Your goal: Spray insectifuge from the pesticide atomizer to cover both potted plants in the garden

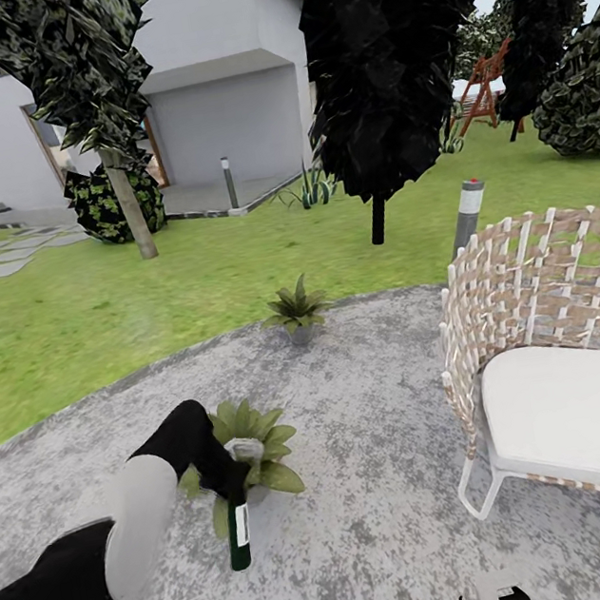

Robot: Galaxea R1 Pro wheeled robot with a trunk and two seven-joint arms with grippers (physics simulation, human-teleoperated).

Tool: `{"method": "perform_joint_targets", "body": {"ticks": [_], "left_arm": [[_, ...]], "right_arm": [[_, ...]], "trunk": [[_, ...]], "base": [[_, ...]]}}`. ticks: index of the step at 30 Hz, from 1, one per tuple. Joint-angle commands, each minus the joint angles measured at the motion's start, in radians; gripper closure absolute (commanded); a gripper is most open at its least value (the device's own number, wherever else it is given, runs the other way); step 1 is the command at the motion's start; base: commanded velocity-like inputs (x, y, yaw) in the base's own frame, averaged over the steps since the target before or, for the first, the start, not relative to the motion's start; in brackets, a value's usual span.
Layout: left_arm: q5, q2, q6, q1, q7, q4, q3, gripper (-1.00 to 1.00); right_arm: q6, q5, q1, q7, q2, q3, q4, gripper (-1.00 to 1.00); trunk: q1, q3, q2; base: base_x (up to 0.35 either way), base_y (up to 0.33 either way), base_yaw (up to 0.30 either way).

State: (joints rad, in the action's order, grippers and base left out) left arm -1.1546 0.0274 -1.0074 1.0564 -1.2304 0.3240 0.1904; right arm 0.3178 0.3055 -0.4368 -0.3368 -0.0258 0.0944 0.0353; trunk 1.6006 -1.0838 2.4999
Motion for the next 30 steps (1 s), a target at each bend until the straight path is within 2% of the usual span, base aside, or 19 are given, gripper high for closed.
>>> {"method": "perform_joint_targets", "body": {"ticks": [1,4,5,7,9,11,13,16,18,25,30], "left_arm": [[-0.013,0.002,-0.006,0.027,-0.010,-0.032,0.000,1.00],[-0.014,0.004,-0.004,0.133,-0.013,-0.135,-0.016,1.00],[-0.018,0.003,-0.002,0.157,-0.014,-0.167,-0.019,1.00],[-0.032,0.000,-0.002,0.168,-0.015,-0.194,-0.035,1.00],[-0.039,-0.005,-0.001,0.172,-0.032,-0.202,-0.047,1.00],[-0.044,-0.014,0.002,0.173,-0.079,-0.205,-0.065,1.00],[-0.059,-0.033,0.004,0.169,-0.146,-0.199,-0.104,1.00],[-0.077,-0.039,0.005,0.163,-0.207,-0.194,-0.152,1.00],[-0.082,-0.039,0.004,0.165,-0.224,-0.192,-0.169,1.00],[-0.086,-0.029,0.004,0.169,-0.236,-0.190,-0.181,1.00],[-0.082,-0.024,0.004,0.168,-0.237,-0.191,-0.178,1.00]], "right_arm": [[0.003,0.010,-0.001,-0.003,0.000,0.008,-0.001,-1.00],[0.003,0.012,-0.001,-0.002,0.002,0.008,-0.002,-1.00],[0.003,0.013,0.000,-0.002,0.002,0.008,-0.002,-1.00],[0.003,0.013,-0.001,-0.002,0.003,0.008,-0.002,-1.00],[0.003,0.013,0.000,-0.002,0.003,0.008,-0.002,-1.00],[0.003,0.014,0.000,-0.002,0.003,0.008,-0.002,-1.00],[0.003,0.014,-0.001,-0.002,0.003,0.008,-0.002,-1.00],[0.003,0.014,0.000,-0.002,0.003,0.008,-0.002,-1.00],[0.003,0.014,0.000,-0.002,0.003,0.008,-0.002,-1.00],[0.003,0.014,-0.001,-0.002,0.003,0.008,-0.002,-1.00],[0.003,0.014,0.000,-0.002,0.003,0.008,-0.002,-1.00]], "trunk": [[0.000,-0.001,0.000],[0.000,-0.001,0.000],[0.000,-0.001,0.000],[0.000,-0.001,0.000],[0.000,-0.001,0.000],[0.000,-0.001,0.000],[0.000,-0.001,0.000],[0.000,-0.001,0.000],[0.000,-0.001,0.000],[0.000,-0.001,0.000],[0.000,-0.001,0.000]], "base": [[0.000,0.000,0.002],[0.000,0.000,0.000],[0.000,0.000,0.000],[0.000,0.000,0.000],[0.000,0.000,0.000],[0.000,0.000,0.000],[0.000,0.000,0.000],[0.008,0.000,0.000],[0.130,0.000,0.000],[0.294,0.031,0.000],[0.071,0.044,0.000]]}}
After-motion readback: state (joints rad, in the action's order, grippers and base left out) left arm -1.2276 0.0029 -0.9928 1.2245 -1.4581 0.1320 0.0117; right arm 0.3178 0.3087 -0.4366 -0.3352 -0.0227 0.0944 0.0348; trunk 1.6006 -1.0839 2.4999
